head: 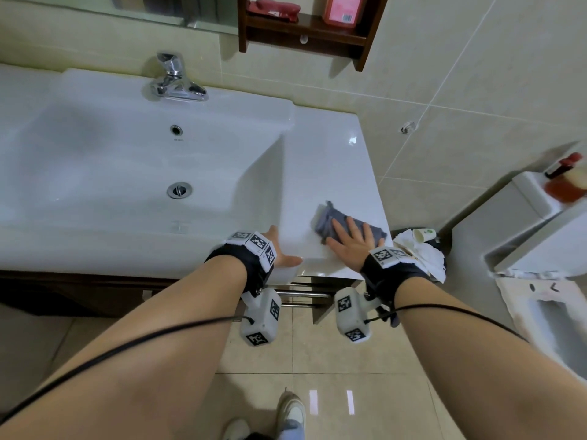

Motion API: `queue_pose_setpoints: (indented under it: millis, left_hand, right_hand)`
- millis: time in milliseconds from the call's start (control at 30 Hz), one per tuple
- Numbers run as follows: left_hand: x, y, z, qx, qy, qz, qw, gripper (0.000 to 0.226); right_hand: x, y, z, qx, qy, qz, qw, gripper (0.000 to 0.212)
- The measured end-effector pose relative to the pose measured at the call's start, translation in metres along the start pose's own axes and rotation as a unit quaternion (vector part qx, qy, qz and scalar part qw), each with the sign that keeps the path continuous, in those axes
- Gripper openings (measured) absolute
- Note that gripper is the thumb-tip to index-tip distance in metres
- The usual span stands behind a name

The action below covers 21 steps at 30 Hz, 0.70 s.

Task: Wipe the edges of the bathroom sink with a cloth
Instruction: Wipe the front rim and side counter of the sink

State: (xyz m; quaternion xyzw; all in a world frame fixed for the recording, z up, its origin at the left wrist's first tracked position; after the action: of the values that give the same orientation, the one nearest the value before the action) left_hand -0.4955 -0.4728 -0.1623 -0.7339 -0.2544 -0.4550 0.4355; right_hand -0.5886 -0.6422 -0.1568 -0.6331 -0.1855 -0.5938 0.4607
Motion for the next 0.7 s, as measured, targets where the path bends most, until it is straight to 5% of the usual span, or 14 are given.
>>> queue_pose_setpoints:
  millis: [167, 433, 567, 700]
  left_hand:
    - [-0.005, 0.008, -0.001, -0.024, 0.023, 0.005, 0.999, 0.105]
    - [-0.007, 0.015, -0.007, -0.018, -0.078, -0.049, 0.996, 0.093]
    - [-0.014, 0.018, -0.004, -0.038, -0.048, -0.023, 0.998, 0.104]
    - [-0.018, 0.022, 0.003, -0.028, 0.01, -0.003, 1.0, 0.114]
  right_hand:
    - [0.002, -0.002, -0.002, -0.043, -0.008, -0.009, 0.999, 0.066]
    - [-0.014, -0.016, 0.079, 0.06, 0.025, -0.013, 0.998, 0.054]
    - [-0.013, -0.02, 0.063, 0.075, 0.02, -0.035, 0.996, 0.051]
    - [-0.008, -0.017, 0.007, 0.004, 0.021, -0.033, 0.999, 0.055]
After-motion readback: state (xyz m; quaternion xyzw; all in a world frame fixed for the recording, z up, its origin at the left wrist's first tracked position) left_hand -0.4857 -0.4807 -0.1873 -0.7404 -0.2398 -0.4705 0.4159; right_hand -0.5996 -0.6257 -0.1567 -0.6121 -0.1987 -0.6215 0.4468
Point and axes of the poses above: each hand's wrist, its own y-axis towards the middle knuckle, its own x-axis out of the back of the hand, z = x × y, the point moved 9 cm from there along y, towards the middle knuckle, and after that the axes turned 9 degrees about -z, right-handed, at the moved point
